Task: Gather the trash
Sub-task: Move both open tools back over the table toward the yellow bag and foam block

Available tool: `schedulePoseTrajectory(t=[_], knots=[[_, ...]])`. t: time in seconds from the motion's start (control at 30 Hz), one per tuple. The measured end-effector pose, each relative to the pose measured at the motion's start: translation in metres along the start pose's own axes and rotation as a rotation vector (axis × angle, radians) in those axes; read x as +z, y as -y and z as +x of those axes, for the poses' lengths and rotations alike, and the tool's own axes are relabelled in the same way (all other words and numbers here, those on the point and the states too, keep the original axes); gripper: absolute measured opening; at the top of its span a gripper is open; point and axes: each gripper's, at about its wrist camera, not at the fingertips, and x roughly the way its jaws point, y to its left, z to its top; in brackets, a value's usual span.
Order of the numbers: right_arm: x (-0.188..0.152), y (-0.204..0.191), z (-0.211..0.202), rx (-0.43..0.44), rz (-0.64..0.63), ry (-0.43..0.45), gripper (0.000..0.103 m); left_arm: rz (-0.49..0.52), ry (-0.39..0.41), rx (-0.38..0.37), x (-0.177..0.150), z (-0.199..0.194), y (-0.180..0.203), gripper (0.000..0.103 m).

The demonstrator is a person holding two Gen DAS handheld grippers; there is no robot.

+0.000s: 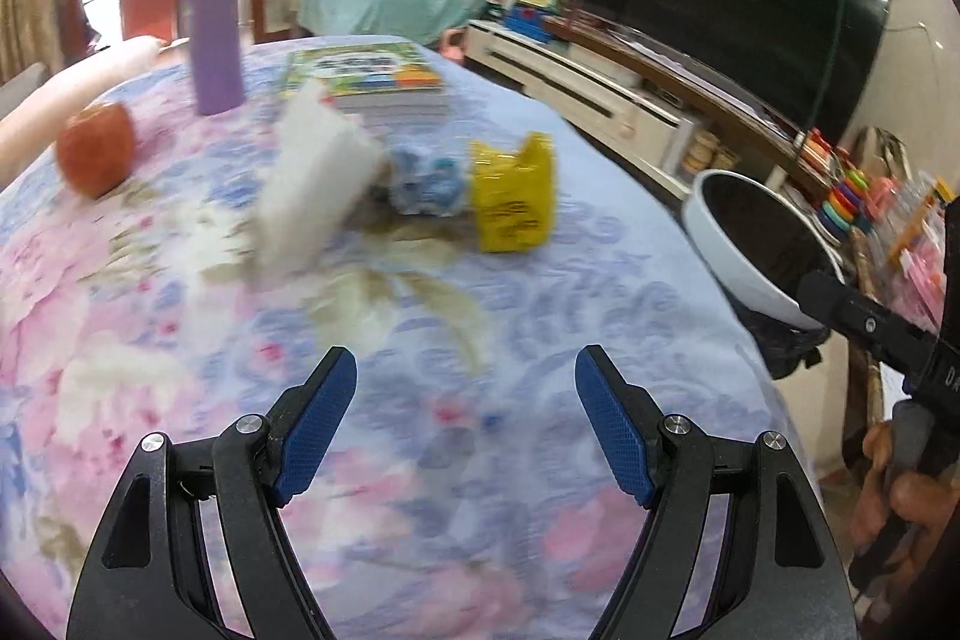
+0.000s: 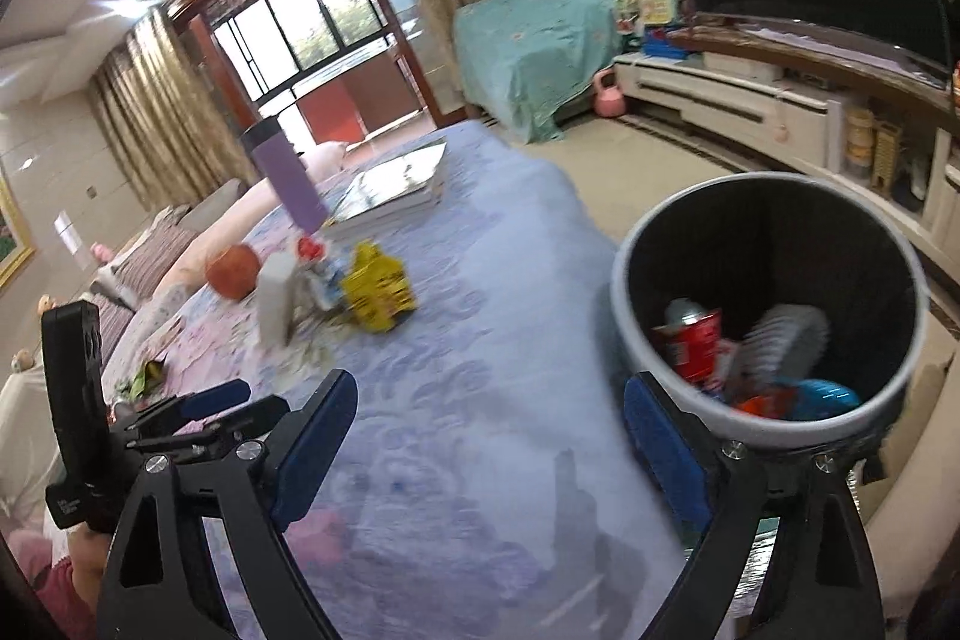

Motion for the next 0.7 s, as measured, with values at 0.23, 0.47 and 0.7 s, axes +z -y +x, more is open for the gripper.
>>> schedulePoseTrajectory(t=[0.23,0.47,0.7], knots=[[-0.008,-0.028,0.021,0.024,-0.028,-0.019,0.092,-0.05,0.0,0.05,-0.012,-0.007,-0.039,0.078],[-0.009,-0.05,0.047,0.052,-0.038,-0.043,0.091,-0.111,-0.001,0.057,-0.013,-0.003,-0.062,0.078],[-0.003,-0.066,0.072,0.054,-0.089,-0.066,0.078,-0.102,0.004,0.059,-0.002,0.005,-0.067,0.078]])
